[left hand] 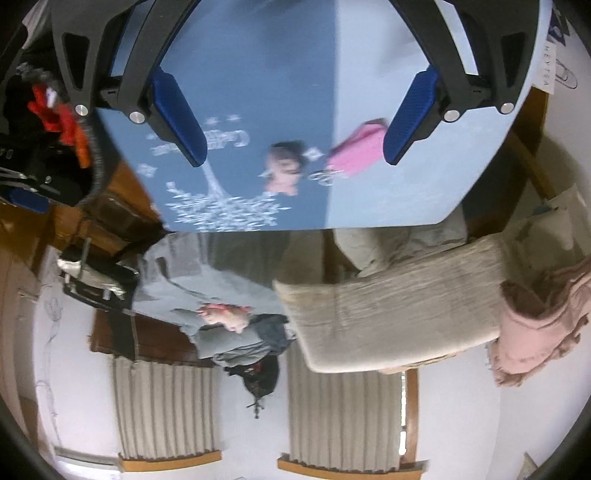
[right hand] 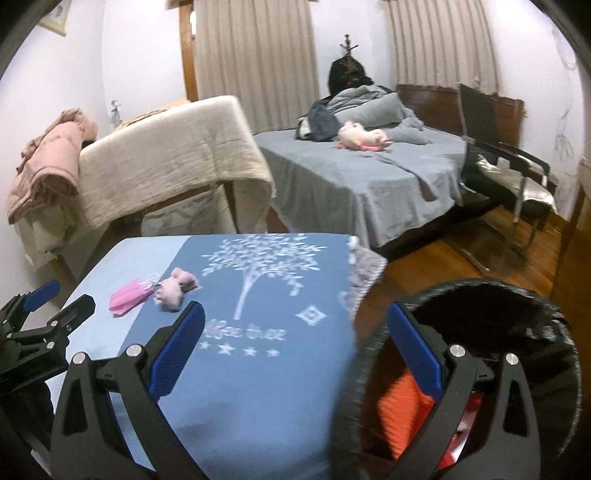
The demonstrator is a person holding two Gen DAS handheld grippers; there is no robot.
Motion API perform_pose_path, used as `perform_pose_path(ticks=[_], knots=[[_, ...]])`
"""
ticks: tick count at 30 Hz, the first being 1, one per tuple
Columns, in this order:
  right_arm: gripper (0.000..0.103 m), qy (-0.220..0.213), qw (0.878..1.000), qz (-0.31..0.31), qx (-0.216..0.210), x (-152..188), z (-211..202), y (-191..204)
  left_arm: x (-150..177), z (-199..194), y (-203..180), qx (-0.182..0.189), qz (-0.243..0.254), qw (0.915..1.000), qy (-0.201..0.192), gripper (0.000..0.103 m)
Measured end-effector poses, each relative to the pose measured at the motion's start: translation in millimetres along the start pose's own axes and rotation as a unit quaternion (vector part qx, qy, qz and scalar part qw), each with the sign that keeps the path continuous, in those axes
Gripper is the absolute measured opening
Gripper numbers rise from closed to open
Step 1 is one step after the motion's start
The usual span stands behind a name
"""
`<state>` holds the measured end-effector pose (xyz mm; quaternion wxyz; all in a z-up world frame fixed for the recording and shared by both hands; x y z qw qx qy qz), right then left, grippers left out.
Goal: Collect trash
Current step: 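Move both open tools back over the pink pad and pink sock, then grasp the pink mesh pad with the left tool while the right tool grasps the pink sock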
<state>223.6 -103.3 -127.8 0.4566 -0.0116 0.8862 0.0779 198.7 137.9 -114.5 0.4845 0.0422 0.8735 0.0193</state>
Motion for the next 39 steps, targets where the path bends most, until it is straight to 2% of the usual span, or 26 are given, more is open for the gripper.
perform_pose_path(ticks=[5, 15, 23, 30, 35, 38, 39], knots=[[0.096, 0.011, 1.0, -0.009, -0.014, -1, 28, 28, 7, 23, 34, -0.027, -0.012, 0.9995, 0.013, 0.094], [0.096, 0.038, 0.999, -0.027, -0.023, 3, 81, 61, 22, 80, 75, -0.047, -0.031, 0.9968, 0.056, 0.094], [0.096, 0.053, 0.998, -0.037, -0.027, 3, 112, 77, 26, 116, 85, -0.036, -0.046, 0.9946, 0.086, 0.094], [0.096, 0.06, 0.997, -0.044, -0.03, 2, 130, 86, 32, 139, 86, -0.01, -0.058, 0.9905, 0.124, 0.091], [0.096, 0.063, 0.996, -0.047, -0.032, 2, 136, 91, 37, 149, 83, 0.013, -0.059, 0.9867, 0.151, 0.079], [0.096, 0.065, 0.996, -0.048, -0.032, 2, 137, 92, 39, 152, 77, 0.029, -0.052, 0.9853, 0.16, 0.062], [0.096, 0.065, 0.996, -0.048, -0.033, 2, 138, 93, 38, 152, 75, 0.034, -0.048, 0.9855, 0.159, 0.051]])
Point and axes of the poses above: each gripper's, at about its wrist camera, not at the fingertips, and z roughly the way its jaws point, y to its left, x to its underside, the point moved 4 cm from there along z, roughly the way its jaws point, and after that the axes turned 3 degrees about z, right-handed, at the moved point
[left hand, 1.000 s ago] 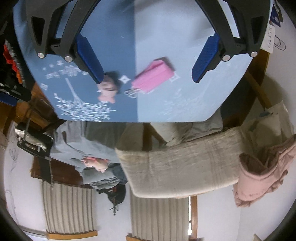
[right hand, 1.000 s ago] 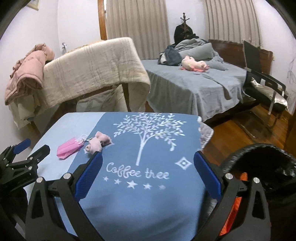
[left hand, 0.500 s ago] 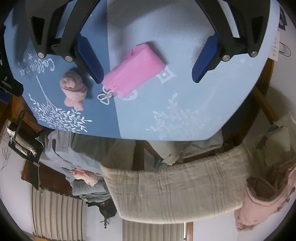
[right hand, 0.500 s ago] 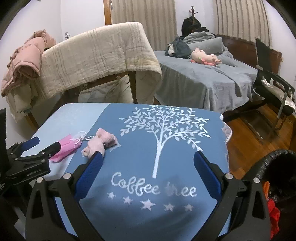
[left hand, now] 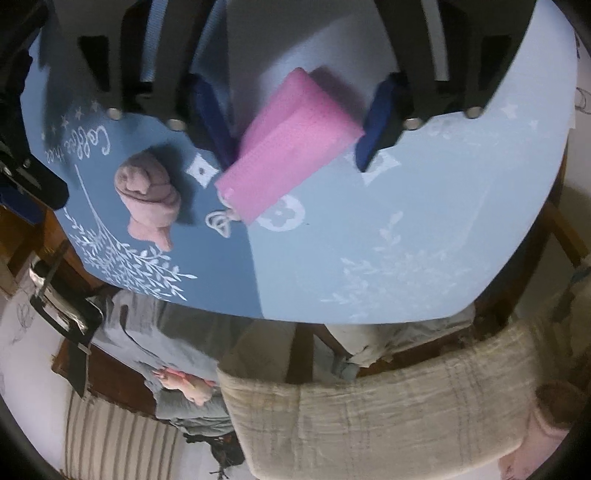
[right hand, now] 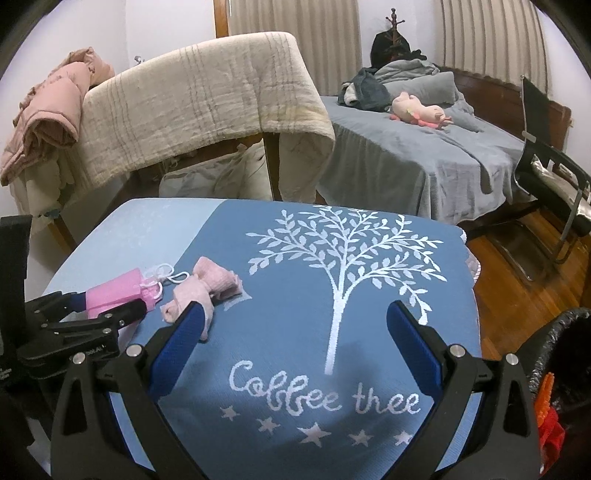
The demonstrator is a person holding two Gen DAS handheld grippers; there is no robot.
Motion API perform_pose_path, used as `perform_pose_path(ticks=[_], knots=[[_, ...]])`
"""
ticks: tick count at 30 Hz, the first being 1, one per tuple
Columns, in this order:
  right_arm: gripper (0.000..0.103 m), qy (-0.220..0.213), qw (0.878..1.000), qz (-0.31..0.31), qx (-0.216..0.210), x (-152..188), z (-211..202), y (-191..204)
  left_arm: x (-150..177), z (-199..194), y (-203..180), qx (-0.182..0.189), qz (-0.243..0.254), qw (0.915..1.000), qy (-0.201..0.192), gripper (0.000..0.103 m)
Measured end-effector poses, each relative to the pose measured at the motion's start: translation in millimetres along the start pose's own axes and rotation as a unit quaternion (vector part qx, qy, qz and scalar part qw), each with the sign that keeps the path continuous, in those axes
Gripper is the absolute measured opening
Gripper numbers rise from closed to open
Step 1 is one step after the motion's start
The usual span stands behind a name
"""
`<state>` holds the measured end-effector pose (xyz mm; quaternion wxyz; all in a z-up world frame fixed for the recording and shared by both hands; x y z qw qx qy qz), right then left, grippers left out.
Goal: Collect trash
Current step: 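Grasp the pink mesh pad with the left tool while the right tool grasps the pink sock, then carry the pink pad and pink sock over the bin with both tools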
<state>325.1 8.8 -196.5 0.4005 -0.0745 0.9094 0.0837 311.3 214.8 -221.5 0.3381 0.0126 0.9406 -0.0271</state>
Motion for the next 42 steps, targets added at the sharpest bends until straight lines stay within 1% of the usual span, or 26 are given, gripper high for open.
perform_pose_path(ticks=[1, 2, 3, 4, 6, 9, 11, 15, 20, 23, 25, 26, 27, 29, 31, 33, 34, 36, 39, 42], knots=[[0.096, 0.0, 1.0, 0.0, 0.0, 0, 0, 0, 0, 0, -2, 0.003, 0.003, 1.0, -0.001, 0.047], [0.096, 0.0, 1.0, 0.0, 0.0, 0, 0, 0, 0, -1, -3, 0.007, 0.005, 1.0, -0.002, 0.036], [0.096, 0.001, 1.0, 0.001, -0.001, 0, 1, 0, -1, -1, -6, 0.013, 0.005, 0.9999, -0.001, 0.027], [0.096, 0.002, 1.0, 0.002, -0.002, 0, 1, 1, -1, -1, -7, 0.015, 0.004, 0.9999, -0.002, 0.025], [0.096, 0.003, 1.0, 0.002, -0.005, 0, 2, 3, -1, -3, -8, 0.016, 0.004, 0.9998, -0.006, 0.016], [0.096, 0.003, 1.0, -0.001, -0.008, -1, 4, 7, -2, -8, -6, 0.017, -0.004, 0.9997, -0.016, 0.012], [0.096, 0.004, 1.0, -0.002, -0.012, -3, 6, 11, -2, -12, -3, 0.012, -0.013, 0.9996, -0.023, 0.012], [0.096, 0.005, 1.0, -0.004, -0.021, -5, 10, 21, -3, -19, 12, -0.01, -0.029, 0.9988, -0.038, 0.011], [0.096, 0.014, 0.999, -0.013, -0.037, -6, 20, 39, -5, -25, 33, -0.035, -0.049, 0.9971, -0.047, 0.011], [0.096, 0.021, 0.999, -0.016, -0.044, -5, 28, 50, -6, -27, 39, -0.04, -0.052, 0.9966, -0.05, 0.011], [0.09, 0.024, 0.999, -0.017, -0.043, -4, 32, 55, -5, -29, 40, -0.043, -0.051, 0.9964, -0.052, 0.011], [0.083, 0.028, 0.998, -0.019, -0.043, -4, 35, 58, -5, -30, 41, -0.045, -0.052, 0.9962, -0.054, 0.011], [0.08, 0.033, 0.998, -0.02, -0.045, -4, 38, 60, -5, -31, 42, -0.046, -0.052, 0.9961, -0.055, 0.011], [0.078, 0.041, 0.998, -0.024, -0.045, -3, 43, 63, -5, -32, 42, -0.047, -0.051, 0.996, -0.056, 0.011], [0.068, 0.054, 0.997, -0.027, -0.048, 0, 49, 65, -4, -33, 42, -0.048, -0.051, 0.996, -0.055, 0.011], [0.054, 0.07, 0.996, -0.025, -0.058, 3, 55, 67, -4, -33, 43, -0.048, -0.051, 0.9961, -0.054, 0.011], [0.05, 0.078, 0.995, -0.023, -0.063, 4, 57, 67, -3, -33, 43, -0.048, -0.05, 0.9961, -0.054, 0.011], [0.03, 0.084, 0.994, -0.022, -0.07, 5, 58, 68, -2, -34, 43, -0.047, -0.05, 0.9962, -0.053, 0.011], [0.029, 0.083, 0.993, -0.024, -0.078, 5, 55, 69, -1, -37, 41, -0.046, -0.051, 0.9963, -0.052, 0.011], [0.029, 0.072, 0.994, -0.021, -0.082, 4, 46, 67, -2, -41, 38, -0.048, -0.047, 0.9962, -0.056, 0.011]])
Point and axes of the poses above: each gripper's, at about its wrist camera, not at the fingertips, and z roughly the way its jaws point, y to its left, x to its underside, the point moved 4 cm from there along z, roughly the way its jaws point, and after that the axes turned 3 degrees about z, right-handed, at the moved point
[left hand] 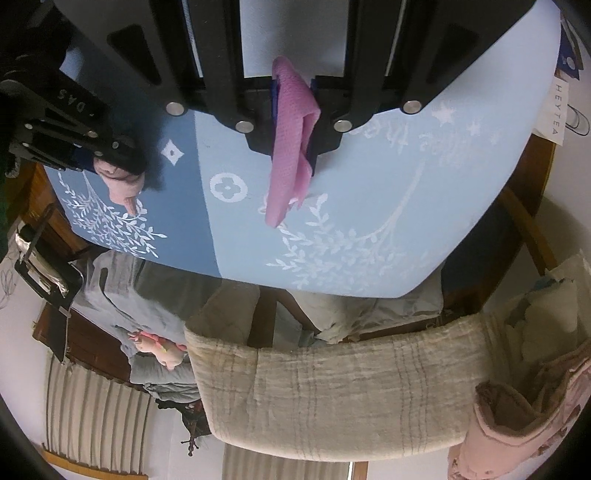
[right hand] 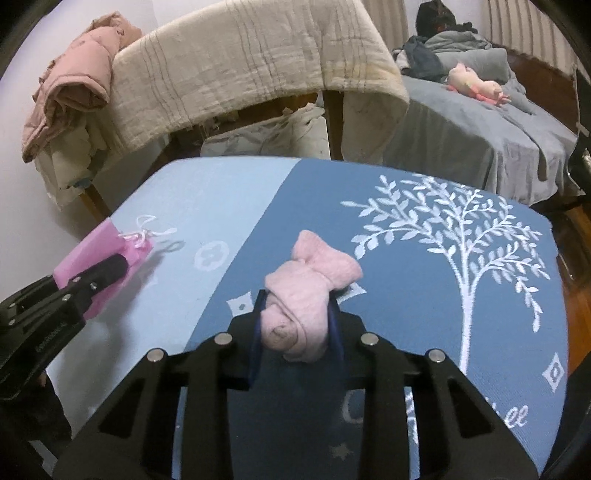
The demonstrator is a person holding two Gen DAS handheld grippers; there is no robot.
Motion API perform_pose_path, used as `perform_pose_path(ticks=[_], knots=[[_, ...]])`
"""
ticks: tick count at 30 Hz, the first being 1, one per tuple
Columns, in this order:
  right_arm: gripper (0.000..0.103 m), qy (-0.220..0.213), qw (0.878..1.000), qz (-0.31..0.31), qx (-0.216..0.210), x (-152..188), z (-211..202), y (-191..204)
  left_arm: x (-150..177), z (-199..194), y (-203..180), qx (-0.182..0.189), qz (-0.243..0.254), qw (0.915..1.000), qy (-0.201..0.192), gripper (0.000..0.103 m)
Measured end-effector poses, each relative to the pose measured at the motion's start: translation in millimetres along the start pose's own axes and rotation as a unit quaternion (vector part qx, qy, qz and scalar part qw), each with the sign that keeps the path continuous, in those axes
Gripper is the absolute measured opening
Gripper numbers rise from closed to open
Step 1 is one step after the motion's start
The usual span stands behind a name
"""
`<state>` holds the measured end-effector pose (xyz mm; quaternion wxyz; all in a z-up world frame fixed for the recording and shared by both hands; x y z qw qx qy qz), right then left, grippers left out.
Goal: Collect trash
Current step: 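Carry the pink pad and pink sock over the bin with both tools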
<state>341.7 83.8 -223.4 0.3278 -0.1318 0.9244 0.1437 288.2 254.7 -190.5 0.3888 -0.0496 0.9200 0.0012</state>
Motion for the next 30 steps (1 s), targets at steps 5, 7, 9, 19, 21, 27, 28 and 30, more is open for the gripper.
perform_pose_path(ticks=[5, 7, 9, 19, 21, 27, 28, 30], knots=[[0.029, -0.021, 1.0, 0.006, -0.001, -3, -22, -6, -2, -13, -12, 0.003, 0.007, 0.9999, -0.01, 0.011], [0.029, -0.029, 1.0, 0.01, -0.002, -4, -34, -9, -3, -18, -18, 0.004, 0.011, 0.9998, -0.013, 0.011], [0.029, -0.037, 0.999, 0.013, -0.002, -3, -45, -14, -4, -24, -26, 0.008, 0.016, 0.9997, -0.018, 0.011], [0.029, -0.067, 0.998, 0.014, 0.004, 3, -104, -31, -7, -62, -67, 0.027, 0.038, 0.9981, -0.04, 0.011], [0.029, -0.072, 0.997, 0.013, 0.004, 6, -117, -35, -7, -71, -76, 0.034, 0.04, 0.9977, -0.043, 0.011], [0.029, -0.087, 0.996, 0.011, 0.012, 18, -154, -47, -5, -96, -103, 0.052, 0.051, 0.9958, -0.056, 0.011], [0.029, -0.089, 0.996, 0.011, 0.013, 20, -161, -49, -4, -101, -107, 0.055, 0.052, 0.9954, -0.058, 0.011], [0.029, -0.093, 0.996, 0.01, 0.016, 24, -173, -53, -4, -109, -114, 0.059, 0.055, 0.9948, -0.061, 0.011]])
Point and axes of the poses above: each gripper's, at about its wrist camera, not at the fingertips, and z roughly the way its jaws point, y to its left, x to its underside, the point moved 4 cm from there along z, roughly the way its jaws point, and after that the axes turned 3 degrees about z, right-handed, at the moved point
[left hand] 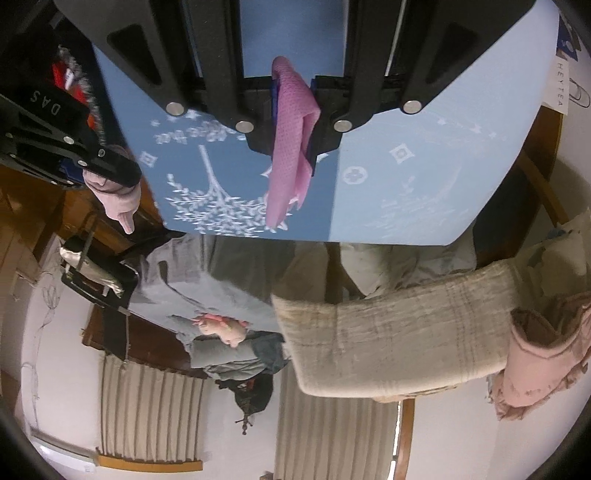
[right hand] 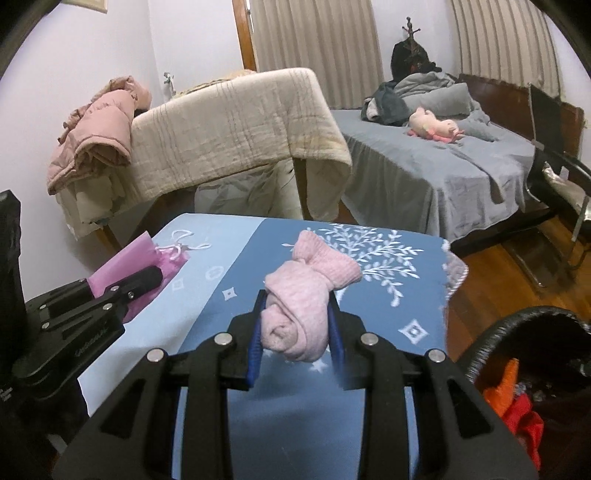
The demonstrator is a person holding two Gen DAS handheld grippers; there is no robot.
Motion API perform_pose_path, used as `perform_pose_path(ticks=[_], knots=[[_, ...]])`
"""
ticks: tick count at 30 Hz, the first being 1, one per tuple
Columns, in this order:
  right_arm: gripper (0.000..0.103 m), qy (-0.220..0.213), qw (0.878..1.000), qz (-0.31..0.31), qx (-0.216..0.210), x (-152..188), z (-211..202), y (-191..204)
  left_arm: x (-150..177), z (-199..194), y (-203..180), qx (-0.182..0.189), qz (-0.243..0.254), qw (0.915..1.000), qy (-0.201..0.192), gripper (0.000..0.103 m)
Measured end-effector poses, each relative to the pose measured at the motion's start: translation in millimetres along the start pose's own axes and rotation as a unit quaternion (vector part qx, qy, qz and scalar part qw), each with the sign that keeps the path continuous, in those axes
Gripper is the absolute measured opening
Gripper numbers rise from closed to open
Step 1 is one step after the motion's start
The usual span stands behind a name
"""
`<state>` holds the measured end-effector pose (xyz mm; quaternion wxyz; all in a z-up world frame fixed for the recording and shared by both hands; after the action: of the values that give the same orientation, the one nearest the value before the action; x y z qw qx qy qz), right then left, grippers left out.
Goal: Collect trash
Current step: 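Carry the pink pad and pink sock over the bin with both tools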
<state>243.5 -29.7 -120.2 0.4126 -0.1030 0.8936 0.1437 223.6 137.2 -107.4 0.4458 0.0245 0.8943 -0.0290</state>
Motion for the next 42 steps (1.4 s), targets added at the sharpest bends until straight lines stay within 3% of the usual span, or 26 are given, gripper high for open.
perform_pose_path(ticks=[26, 42], knots=[[0.029, -0.059, 0.997, 0.015, 0.045, 40, -143, -49, 9, -89, -116, 0.061, 0.057, 0.9959, -0.034, 0.011], [0.029, -0.086, 0.991, 0.046, 0.088, 59, -197, -95, 14, -104, -185, 0.108, 0.094, 0.9887, -0.043, 0.011]])
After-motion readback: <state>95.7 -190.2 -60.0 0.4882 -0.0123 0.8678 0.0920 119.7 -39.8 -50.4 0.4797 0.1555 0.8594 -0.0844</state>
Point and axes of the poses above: each gripper's, at about its wrist camera, not at the fingertips, and z roughly the way its jaws point, y to its left, x to its underside, the point moved 4 cm from there along z, roughly the way its jaws point, and after that the axes turned 3 degrees about z, right-handed, at the moved point
